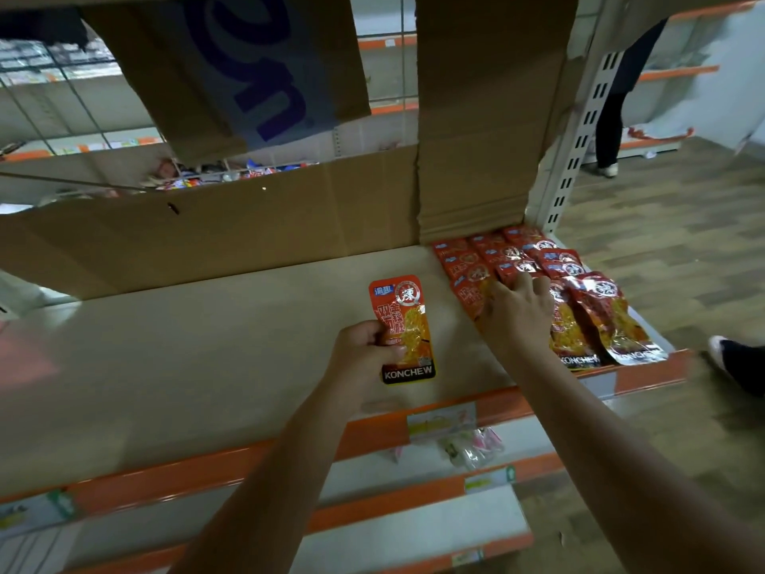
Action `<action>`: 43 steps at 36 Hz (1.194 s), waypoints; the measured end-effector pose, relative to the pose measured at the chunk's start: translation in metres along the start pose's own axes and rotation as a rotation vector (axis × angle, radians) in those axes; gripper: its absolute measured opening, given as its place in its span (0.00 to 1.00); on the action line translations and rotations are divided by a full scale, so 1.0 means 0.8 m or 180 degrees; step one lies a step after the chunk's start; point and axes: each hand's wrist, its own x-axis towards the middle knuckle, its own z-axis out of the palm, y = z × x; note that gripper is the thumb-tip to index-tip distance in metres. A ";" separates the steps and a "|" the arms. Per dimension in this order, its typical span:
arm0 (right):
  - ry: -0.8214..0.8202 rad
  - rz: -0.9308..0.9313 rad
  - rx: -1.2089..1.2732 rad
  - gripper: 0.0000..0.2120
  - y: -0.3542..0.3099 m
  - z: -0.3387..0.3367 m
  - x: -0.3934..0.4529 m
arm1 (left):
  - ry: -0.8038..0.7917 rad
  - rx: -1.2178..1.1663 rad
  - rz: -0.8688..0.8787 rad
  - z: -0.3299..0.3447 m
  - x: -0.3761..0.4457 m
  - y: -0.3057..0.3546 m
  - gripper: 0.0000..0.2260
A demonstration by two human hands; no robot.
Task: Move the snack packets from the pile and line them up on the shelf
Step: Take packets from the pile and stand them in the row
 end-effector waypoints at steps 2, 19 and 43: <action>-0.0090 0.0064 -0.0052 0.17 0.000 0.000 -0.001 | 0.0003 -0.0007 -0.0011 0.000 0.000 0.000 0.13; 0.0563 -0.0228 0.0626 0.12 0.034 -0.019 -0.030 | 0.0128 0.0113 -0.0005 0.087 0.023 -0.003 0.17; 0.1355 -0.0588 0.0572 0.08 0.065 -0.004 -0.062 | 0.0004 0.1549 0.0268 0.162 0.009 0.031 0.29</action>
